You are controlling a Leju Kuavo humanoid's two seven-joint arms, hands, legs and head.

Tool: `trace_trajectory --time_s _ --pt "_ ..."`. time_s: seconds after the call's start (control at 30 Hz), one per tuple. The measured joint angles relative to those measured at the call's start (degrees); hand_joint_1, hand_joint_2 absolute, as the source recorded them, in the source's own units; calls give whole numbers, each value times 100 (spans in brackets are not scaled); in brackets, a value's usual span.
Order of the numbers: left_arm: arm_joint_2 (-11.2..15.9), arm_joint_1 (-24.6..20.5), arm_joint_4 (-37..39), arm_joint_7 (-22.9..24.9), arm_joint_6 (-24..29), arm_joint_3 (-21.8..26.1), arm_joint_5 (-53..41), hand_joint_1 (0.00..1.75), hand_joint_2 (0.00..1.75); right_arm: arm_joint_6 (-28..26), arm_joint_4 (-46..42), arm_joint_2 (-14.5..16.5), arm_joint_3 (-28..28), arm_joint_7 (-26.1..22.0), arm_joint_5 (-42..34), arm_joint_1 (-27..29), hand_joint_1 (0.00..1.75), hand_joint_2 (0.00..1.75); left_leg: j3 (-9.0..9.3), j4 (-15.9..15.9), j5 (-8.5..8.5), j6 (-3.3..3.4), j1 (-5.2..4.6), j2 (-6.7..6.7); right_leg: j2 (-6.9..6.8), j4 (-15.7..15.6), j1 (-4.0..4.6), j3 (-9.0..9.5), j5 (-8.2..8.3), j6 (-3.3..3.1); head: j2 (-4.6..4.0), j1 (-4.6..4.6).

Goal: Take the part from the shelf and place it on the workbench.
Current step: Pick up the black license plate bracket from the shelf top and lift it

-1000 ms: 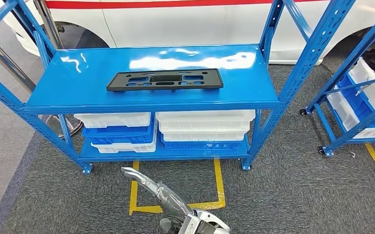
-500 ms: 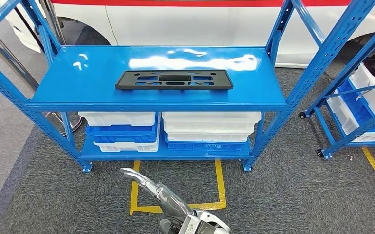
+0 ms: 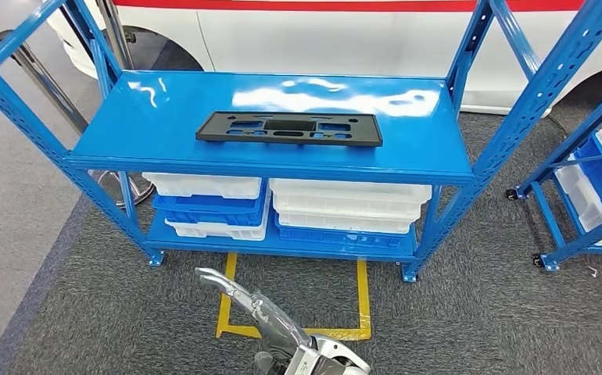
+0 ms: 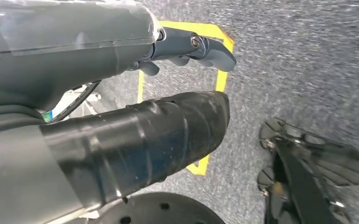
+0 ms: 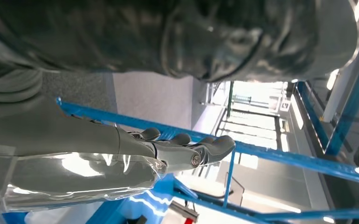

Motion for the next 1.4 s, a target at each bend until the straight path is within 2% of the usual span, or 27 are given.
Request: trace_trajectory --time_s 0.07,0.13,0.17,0.23,0.3,0.37,0.43,0.47,0.5,0.53,0.57,0.63,0.67,0.77,0.83,0.87,0.93,0.97,1.0,1.03,1.1,1.13,1.17,1.2,1.3,1.33,1.4 --pt "3 9 0 1 0 -1 6 0 0 2 0 1 0 9 -1 -1 0 0 330 -667 371 20 -1 19 -4 36 0 4 -26 17 0 0" --pt "7 6 0 5 0 -1 23 0 0 2 -1 1 0 15 -4 -3 0 0 634 -1282 574 71 -25 30 -3 74 20 -9 -50 61 0 2" --pt "8 3 0 8 -1 0 31 0 0 3 -2 0 0 17 -7 -4 0 0 689 -1407 585 101 -40 30 -3 84 28 -18 -54 86 0 3" --pt "8 1 0 10 -3 0 40 0 0 5 -4 1 0 19 -11 -7 0 0 690 -1430 591 169 -51 24 -2 79 32 -24 -48 143 0 4" --pt "6 3 0 10 -7 -1 45 0 0 7 -7 0 0 18 -13 -9 0 0 708 -1474 621 242 -32 35 -1 176 23 -61 -129 204 0 6" --pt "5 3 0 10 -9 -2 46 0 0 7 -8 -5 0 18 -14 -9 0 0 715 -1502 641 301 -19 50 -4 666 7 -290 -422 254 0 8" --pt "9 4 0 11 -9 -2 47 0 0 7 -7 -17 0 19 -16 0 0 0 705 -1500 640 325 -21 54 -5 1405 -4 -654 -739 280 0 8" --pt "10 5 0 11 -9 -2 47 0 0 7 -6 -25 0 19 -17 7 0 0 705 -1498 638 326 -22 53 -6 1631 -8 -771 -777 286 0 9" --pt "11 6 0 10 -10 -2 47 0 0 7 -6 -31 0 19 -19 12 0 0 709 -1495 634 325 -22 50 -6 1651 -12 -790 -704 285 0 9" --pt "11 7 0 9 -11 -2 47 0 0 8 -6 -34 0 19 -20 15 0 0 716 -1491 629 317 -22 45 -7 1438 -15 -696 -532 275 0 9" --pt "10 7 0 7 -16 -2 47 0 0 8 -6 -35 0 19 -21 15 0 0 727 -1485 620 304 -22 39 -7 1055 -17 -514 -312 257 0 9" --pt "8 5 0 3 -23 -2 47 0 0 9 -7 -34 0 20 -23 13 0 0 732 -1466 593 257 -39 31 -4 338 2 -175 -54 211 0 8" --pt "7 4 0 2 -26 -2 47 0 0 9 -8 -34 0 21 -25 14 0 0 730 -1461 583 226 -47 30 -1 158 16 -97 -24 188 0 7" --pt "6 2 0 2 -42 -2 47 0 0 11 -12 -31 0 22 -27 17 0 0 740 -1479 568 123 -40 33 8 66 29 -66 -30 108 0 6" --pt "4 -1 0 2 -63 -2 48 0 0 15 -20 -27 0 21 -28 14 0 0 679 -1303 440 72 -28 36 -3 6 5 -13 -14 42 0 2" --pt "3 -1 0 2 -71 -2 48 0 0 20 -23 -25 0 21 -29 14 0 0 551 -1029 289 53 -22 38 -14 -15 -3 13 -13 13 0 -2" --pt "1 1 0 2 -78 -2 49 0 0 30 -22 -25 0 22 -29 17 0 0 152 -250 -43 26 -18 39 -30 -12 14 27 -35 -25 0 -4" --pt "1 3 0 2 -79 -2 49 0 0 35 -22 -26 0 23 -29 20 0 0 -23 58 -118 17 -18 39 -32 -6 24 34 -50 -36 0 -4" --pt "2 8 0 2 -80 -2 49 0 0 39 -22 -26 0 23 -30 21 0 0 -96 142 -64 18 -18 39 -27 2 31 48 -69 -40 0 -4" --pt "2 13 0 2 -80 -2 49 0 0 42 -22 -26 0 23 -30 20 0 0 -55 1 98 27 -18 39 -18 9 34 71 -93 -36 0 -4" --pt "4 23 1 2 -86 -2 49 0 0 46 -22 -26 0 23 -30 20 0 0 266 -735 532 77 -23 43 -5 19 36 135 -157 -10 0 -2" --pt "7 25 2 1 -90 -2 49 0 0 46 -22 -26 0 23 -30 19 0 0 423 -1082 650 111 -39 45 -3 28 44 154 -190 16 0 -2" --pt "9 21 4 0 -94 -2 49 0 0 46 -22 -26 0 23 -30 17 0 0 527 -1316 699 147 -58 47 -6 24 47 163 -212 46 0 -2" --pt "11 18 5 -2 -97 -2 49 0 0 46 -22 -27 0 23 -31 17 0 0 567 -1414 672 184 -77 47 -8 36 51 167 -215 82 0 -2" --pt "10 21 7 -7 -98 -2 49 0 0 48 -22 -27 0 23 -32 14 0 0 667 -1506 623 289 -75 39 -12 149 46 186 -230 185 0 3" --pt "10 26 7 -8 -98 -2 50 0 0 48 -23 -27 0 23 -32 11 0 0 727 -1524 605 325 -65 39 -13 297 39 128 -299 217 0 5" --pt "10 29 7 -10 -98 -2 51 0 0 48 -24 -31 0 22 -34 12 0 0 821 -1540 559 378 -61 44 -14 888 16 -194 -560 269 0 8"
